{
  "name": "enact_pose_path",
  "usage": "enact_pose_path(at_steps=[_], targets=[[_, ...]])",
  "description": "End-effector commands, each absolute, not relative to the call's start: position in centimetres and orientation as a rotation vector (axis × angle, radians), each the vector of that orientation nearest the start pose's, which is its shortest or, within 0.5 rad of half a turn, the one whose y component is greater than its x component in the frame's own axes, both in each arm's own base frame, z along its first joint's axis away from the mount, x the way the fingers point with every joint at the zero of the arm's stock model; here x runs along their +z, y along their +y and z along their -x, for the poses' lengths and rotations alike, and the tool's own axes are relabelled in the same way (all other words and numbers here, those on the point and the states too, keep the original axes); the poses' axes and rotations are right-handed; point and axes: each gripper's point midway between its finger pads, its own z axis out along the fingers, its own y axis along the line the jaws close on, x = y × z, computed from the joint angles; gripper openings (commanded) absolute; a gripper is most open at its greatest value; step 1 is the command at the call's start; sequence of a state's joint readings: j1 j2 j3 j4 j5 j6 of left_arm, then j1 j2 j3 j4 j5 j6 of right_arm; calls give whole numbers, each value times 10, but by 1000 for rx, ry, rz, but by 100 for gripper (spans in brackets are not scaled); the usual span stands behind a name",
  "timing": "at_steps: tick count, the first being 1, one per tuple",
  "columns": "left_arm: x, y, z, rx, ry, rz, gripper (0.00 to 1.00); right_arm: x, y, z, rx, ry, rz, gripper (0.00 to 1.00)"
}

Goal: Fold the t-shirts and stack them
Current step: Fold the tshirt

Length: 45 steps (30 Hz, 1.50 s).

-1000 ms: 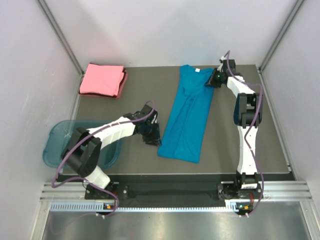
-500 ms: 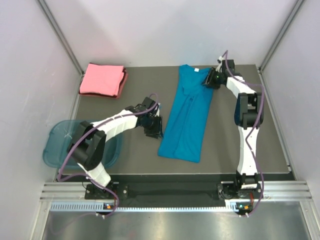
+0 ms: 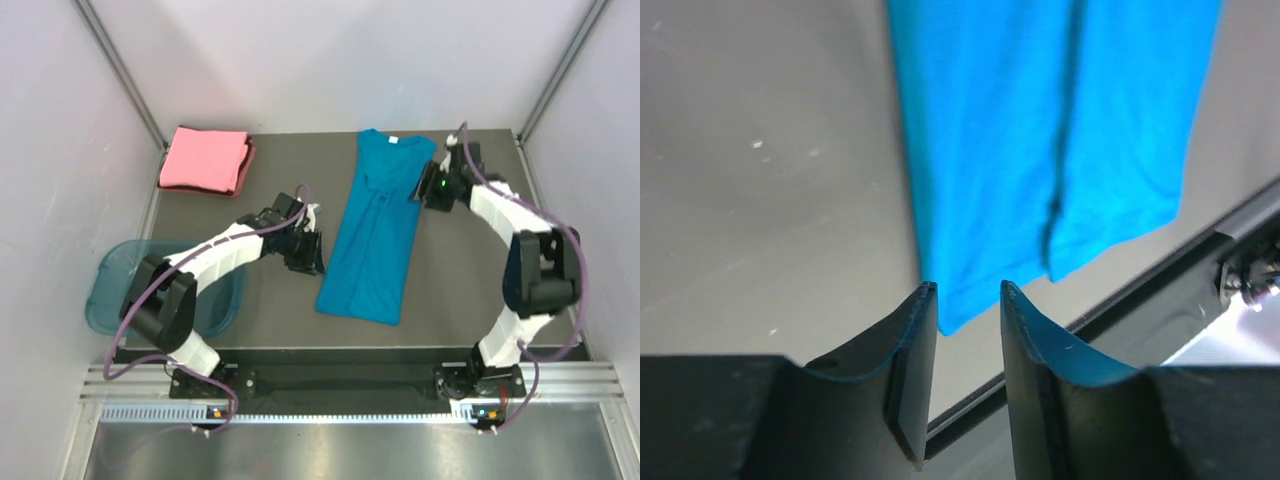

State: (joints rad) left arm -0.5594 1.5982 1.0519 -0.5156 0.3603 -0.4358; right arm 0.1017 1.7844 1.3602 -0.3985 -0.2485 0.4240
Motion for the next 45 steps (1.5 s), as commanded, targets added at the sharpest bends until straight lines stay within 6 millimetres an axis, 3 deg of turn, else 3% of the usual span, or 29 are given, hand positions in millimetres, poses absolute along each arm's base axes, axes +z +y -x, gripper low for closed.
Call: enact_pose_path(at_steps=[1, 2, 3, 6, 7, 10, 15, 19, 23, 30, 33, 35, 36, 40, 45], targets=[[114, -269, -254, -887, 2598, -430, 36, 95, 121, -377, 492, 2539, -277, 54], [117, -275, -250, -898, 2588, -461, 36, 90, 123, -362, 497, 2559, -290, 54], [120, -279, -249, -908, 2569, -481, 36, 80, 125, -335, 493, 2594, -296, 54], [120, -293, -239, -932, 2562, -532, 36, 79, 145, -300, 585, 2586, -290, 54], [118, -297, -237, -938, 2563, -542, 35, 64, 145, -281, 576, 2625, -302, 54], [113, -303, -231, -950, 2583, -552, 34, 54, 156, -251, 585, 2635, -280, 53], [111, -304, -224, -970, 2585, -516, 35, 55, 180, -223, 682, 2606, -255, 53], [111, -292, -222, -914, 2593, -465, 36, 38, 174, -198, 621, 2658, -274, 53], [99, -267, -225, -753, 2631, -372, 40, 27, 169, -183, 585, 2679, -287, 51], [76, -250, -210, -754, 2692, -308, 42, 21, 175, -176, 556, 2676, -242, 47], [67, -243, -209, -742, 2717, -256, 44, 18, 169, -170, 524, 2699, -248, 36], [64, -243, -206, -769, 2733, -240, 44, 20, 162, -166, 480, 2711, -248, 24], [64, -244, -203, -790, 2740, -240, 44, 19, 149, -165, 400, 2707, -264, 20], [70, -256, -191, -939, 2730, -259, 45, 21, 134, -160, 332, 2694, -278, 2], [74, -252, -182, -966, 2712, -220, 47, 27, 128, -152, 347, 2675, -304, 0]])
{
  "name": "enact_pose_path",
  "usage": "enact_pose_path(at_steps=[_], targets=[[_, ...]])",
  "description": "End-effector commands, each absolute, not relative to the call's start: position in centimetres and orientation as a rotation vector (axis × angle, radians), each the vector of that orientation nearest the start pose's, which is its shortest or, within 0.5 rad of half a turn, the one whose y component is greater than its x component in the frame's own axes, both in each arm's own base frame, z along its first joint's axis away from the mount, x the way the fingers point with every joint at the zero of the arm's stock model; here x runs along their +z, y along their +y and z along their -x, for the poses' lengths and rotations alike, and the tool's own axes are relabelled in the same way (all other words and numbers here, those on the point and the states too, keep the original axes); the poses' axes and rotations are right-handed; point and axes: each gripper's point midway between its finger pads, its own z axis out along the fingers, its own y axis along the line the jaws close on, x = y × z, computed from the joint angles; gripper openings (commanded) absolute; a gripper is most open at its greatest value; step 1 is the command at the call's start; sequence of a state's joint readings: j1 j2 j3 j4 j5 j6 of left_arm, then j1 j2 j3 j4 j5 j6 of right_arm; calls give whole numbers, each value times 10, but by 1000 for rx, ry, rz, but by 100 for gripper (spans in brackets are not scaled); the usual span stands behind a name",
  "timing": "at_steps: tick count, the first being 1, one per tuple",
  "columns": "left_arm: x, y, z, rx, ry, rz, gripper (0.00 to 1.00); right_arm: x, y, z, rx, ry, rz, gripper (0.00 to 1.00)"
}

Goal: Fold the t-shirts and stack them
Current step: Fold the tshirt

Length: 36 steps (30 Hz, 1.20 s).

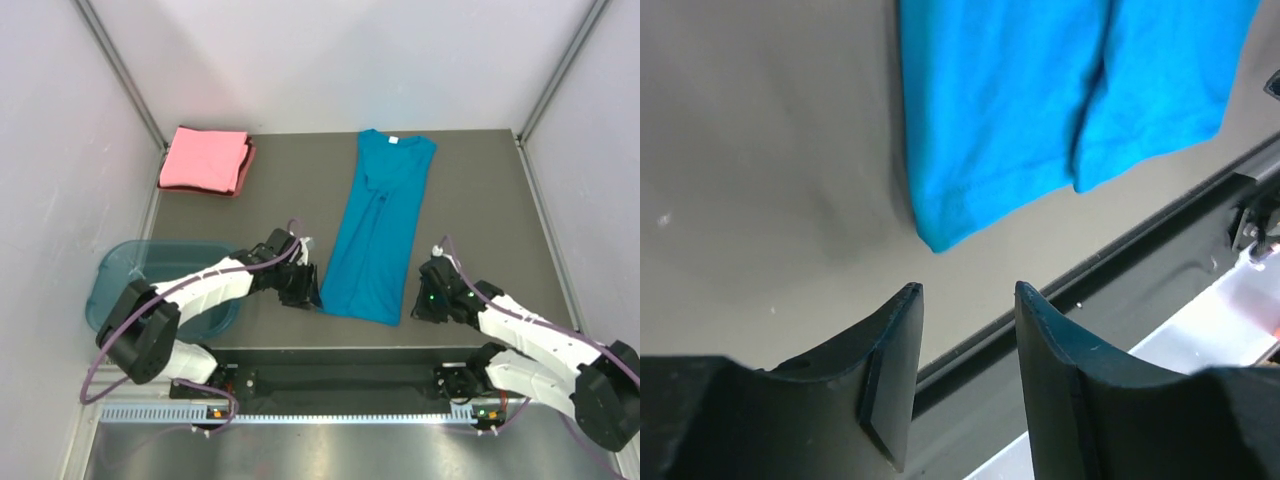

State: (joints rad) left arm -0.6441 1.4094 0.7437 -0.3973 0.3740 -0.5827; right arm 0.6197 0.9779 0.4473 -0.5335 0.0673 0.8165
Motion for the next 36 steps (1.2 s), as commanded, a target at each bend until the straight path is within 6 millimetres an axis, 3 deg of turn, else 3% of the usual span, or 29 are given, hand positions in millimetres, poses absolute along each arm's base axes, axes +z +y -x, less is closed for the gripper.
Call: enact_pose_path(at_steps=[1, 3, 4, 7, 19, 28, 29, 33, 36], targets=[[74, -250, -182, -953, 2712, -214, 47, 31, 132, -155, 382, 2657, -303, 0], [75, -244, -186, -902, 2697, -204, 47, 43, 141, -159, 456, 2623, -320, 7], [76, -242, -187, -883, 2696, -201, 48, 48, 144, -162, 477, 2610, -334, 19], [75, -236, -195, -808, 2687, -189, 48, 58, 155, -167, 540, 2591, -375, 29], [63, -229, -198, -823, 2709, -165, 48, 49, 185, -166, 617, 2600, -362, 40], [60, -234, -195, -866, 2712, -196, 48, 20, 177, -155, 451, 2680, -365, 36], [59, -233, -194, -866, 2718, -200, 48, 20, 177, -154, 453, 2685, -358, 33], [61, -231, -194, -855, 2713, -208, 48, 26, 172, -155, 433, 2664, -347, 0], [65, -231, -192, -870, 2702, -206, 48, 32, 157, -150, 369, 2660, -345, 0]])
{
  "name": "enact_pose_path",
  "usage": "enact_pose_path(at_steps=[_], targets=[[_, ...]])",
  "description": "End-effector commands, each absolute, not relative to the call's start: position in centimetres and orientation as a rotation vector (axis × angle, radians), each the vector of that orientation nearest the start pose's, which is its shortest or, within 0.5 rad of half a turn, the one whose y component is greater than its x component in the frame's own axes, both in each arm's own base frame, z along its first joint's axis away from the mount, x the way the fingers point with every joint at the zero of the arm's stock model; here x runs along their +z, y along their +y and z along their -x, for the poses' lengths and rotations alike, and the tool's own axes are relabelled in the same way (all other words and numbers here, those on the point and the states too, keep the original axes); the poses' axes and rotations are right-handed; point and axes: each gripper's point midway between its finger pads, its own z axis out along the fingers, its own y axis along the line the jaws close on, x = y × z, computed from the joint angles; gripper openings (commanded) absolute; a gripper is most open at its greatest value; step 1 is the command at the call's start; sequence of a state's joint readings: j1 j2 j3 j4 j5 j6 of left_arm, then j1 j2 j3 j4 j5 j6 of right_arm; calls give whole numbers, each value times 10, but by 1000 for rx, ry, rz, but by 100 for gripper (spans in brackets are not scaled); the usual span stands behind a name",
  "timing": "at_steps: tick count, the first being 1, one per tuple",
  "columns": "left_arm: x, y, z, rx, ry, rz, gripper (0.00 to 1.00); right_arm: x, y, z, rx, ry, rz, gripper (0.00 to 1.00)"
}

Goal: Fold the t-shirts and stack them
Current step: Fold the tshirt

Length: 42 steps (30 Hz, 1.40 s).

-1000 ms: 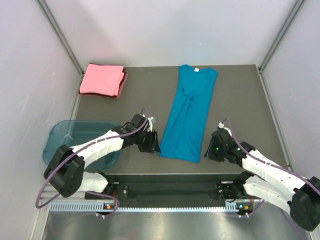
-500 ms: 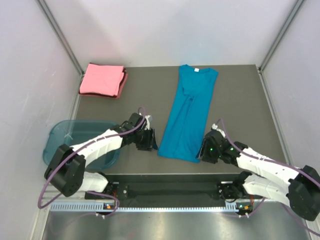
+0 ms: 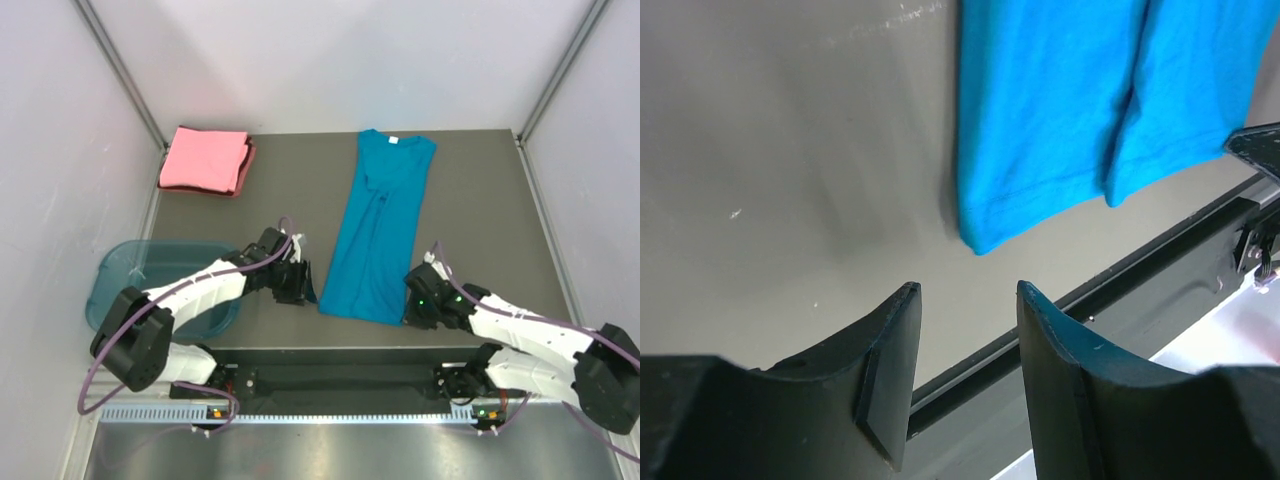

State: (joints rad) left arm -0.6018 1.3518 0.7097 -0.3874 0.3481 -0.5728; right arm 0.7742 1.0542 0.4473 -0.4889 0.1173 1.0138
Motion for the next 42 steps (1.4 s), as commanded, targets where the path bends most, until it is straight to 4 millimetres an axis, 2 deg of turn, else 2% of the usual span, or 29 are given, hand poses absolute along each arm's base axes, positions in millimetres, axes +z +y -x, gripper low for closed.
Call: enact_pose_path(at_steps=[1, 5, 9, 13, 21, 24, 29, 30, 33, 34, 35, 36, 37, 39, 40, 41, 42], targets=[[66, -235, -188, -906, 2706, -215, 48, 33, 153, -148, 354, 2661, -337, 0], [70, -244, -179, -995, 2704, -223, 48, 36, 143, -138, 360, 2656, -335, 0], [75, -257, -173, -1087, 2685, -217, 48, 28, 133, -128, 330, 2683, -339, 0], [71, -262, -164, -1116, 2704, -179, 50, 22, 122, -118, 296, 2702, -357, 0], [53, -271, -148, -1104, 2750, -139, 51, 18, 121, -109, 367, 2691, -371, 0], [50, -274, -148, -1102, 2745, -130, 51, 19, 122, -110, 380, 2685, -377, 0], [42, -273, -149, -1075, 2761, -120, 50, 27, 124, -111, 387, 2682, -360, 18], [43, -274, -148, -1081, 2759, -125, 49, 29, 123, -111, 376, 2685, -352, 32], [44, -268, -150, -989, 2768, -156, 48, 44, 121, -116, 352, 2667, -352, 36], [50, -268, -153, -970, 2743, -168, 48, 51, 122, -120, 350, 2649, -356, 36], [55, -267, -158, -949, 2724, -169, 48, 68, 124, -132, 357, 2589, -364, 35], [70, -271, -162, -961, 2681, -198, 48, 78, 125, -140, 354, 2558, -348, 32], [79, -274, -166, -972, 2653, -208, 48, 101, 133, -160, 369, 2481, -345, 31], [99, -284, -175, -986, 2578, -254, 47, 122, 141, -183, 353, 2421, -238, 28], [103, -287, -177, -985, 2562, -269, 47, 139, 150, -207, 352, 2392, -237, 27], [115, -296, -180, -1005, 2531, -295, 46, 147, 152, -222, 327, 2380, -156, 27], [113, -300, -182, -999, 2538, -317, 46, 152, 155, -236, 321, 2376, -141, 26]])
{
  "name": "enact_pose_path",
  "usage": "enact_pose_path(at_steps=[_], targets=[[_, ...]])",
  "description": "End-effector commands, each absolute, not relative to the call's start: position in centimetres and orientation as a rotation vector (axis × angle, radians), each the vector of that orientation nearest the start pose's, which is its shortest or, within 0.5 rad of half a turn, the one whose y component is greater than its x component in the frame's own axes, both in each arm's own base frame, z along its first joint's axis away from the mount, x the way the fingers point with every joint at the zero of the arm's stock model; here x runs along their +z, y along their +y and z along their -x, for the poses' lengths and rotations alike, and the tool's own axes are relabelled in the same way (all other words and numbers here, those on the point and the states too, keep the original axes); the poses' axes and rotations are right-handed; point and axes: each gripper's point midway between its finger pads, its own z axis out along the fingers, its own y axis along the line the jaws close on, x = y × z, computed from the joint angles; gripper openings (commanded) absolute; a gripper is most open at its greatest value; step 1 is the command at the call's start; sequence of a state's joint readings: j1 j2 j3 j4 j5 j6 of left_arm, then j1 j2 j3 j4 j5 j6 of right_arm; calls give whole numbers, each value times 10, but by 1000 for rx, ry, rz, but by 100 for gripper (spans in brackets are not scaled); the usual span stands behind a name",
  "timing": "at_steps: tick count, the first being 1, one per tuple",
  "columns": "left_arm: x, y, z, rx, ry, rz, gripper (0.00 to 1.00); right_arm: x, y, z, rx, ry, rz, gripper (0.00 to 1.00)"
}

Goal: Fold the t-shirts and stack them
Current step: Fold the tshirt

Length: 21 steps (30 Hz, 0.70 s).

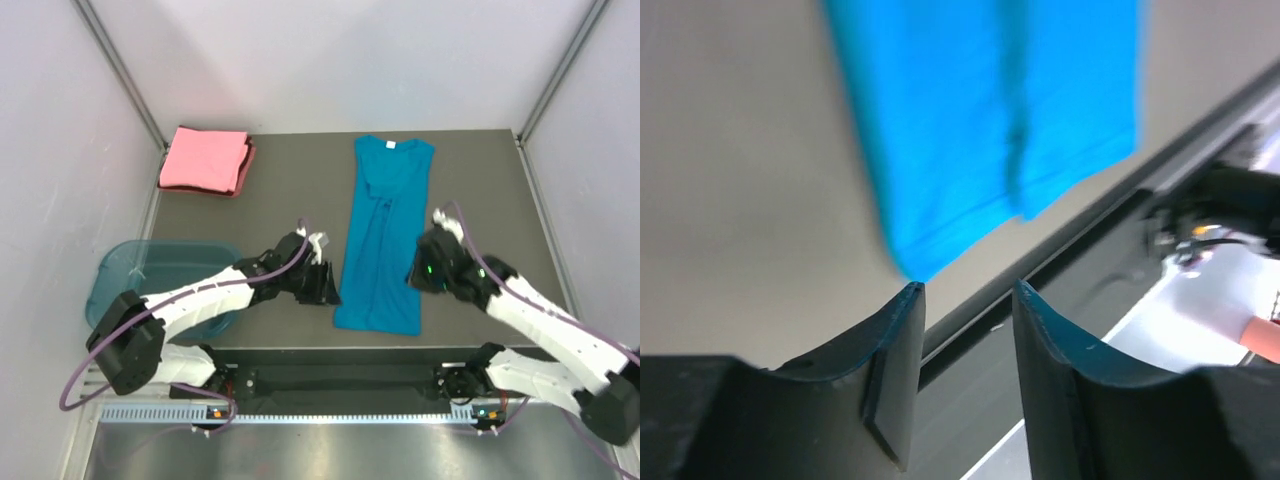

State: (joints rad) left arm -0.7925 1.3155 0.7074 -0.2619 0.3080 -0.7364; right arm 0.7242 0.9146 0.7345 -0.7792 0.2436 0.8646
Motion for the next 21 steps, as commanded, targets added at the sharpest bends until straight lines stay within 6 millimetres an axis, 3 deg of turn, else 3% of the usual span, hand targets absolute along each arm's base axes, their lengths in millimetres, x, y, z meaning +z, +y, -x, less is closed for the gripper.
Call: enact_pose_path(at_steps=[1, 2, 3, 4, 6, 7, 10, 13, 16, 21], targets=[[115, -305, -183, -1008, 2533, -337, 44, 157, 157, -262, 319, 2390, -165, 26], [118, -312, -180, -1016, 2525, -372, 44, 166, 162, -285, 363, 2349, -163, 25], [120, -320, -183, -1015, 2509, -394, 44, 170, 154, -307, 367, 2332, -163, 25], [123, -328, -185, -1035, 2477, -409, 44, 174, 171, -327, 464, 2337, -121, 25], [119, -341, -180, -1061, 2464, -439, 42, 189, 186, -363, 528, 2260, -43, 25], [118, -346, -180, -1067, 2456, -442, 42, 189, 192, -385, 528, 2258, -26, 25], [105, -359, -176, -1074, 2458, -465, 40, 179, 208, -426, 530, 2262, 59, 25], [91, -365, -173, -1032, 2471, -493, 40, 160, 221, -451, 545, 2285, 115, 24], [81, -366, -172, -1006, 2493, -496, 40, 139, 224, -462, 526, 2312, 121, 25], [68, -366, -171, -992, 2511, -478, 39, 106, 217, -465, 458, 2375, 122, 25]])
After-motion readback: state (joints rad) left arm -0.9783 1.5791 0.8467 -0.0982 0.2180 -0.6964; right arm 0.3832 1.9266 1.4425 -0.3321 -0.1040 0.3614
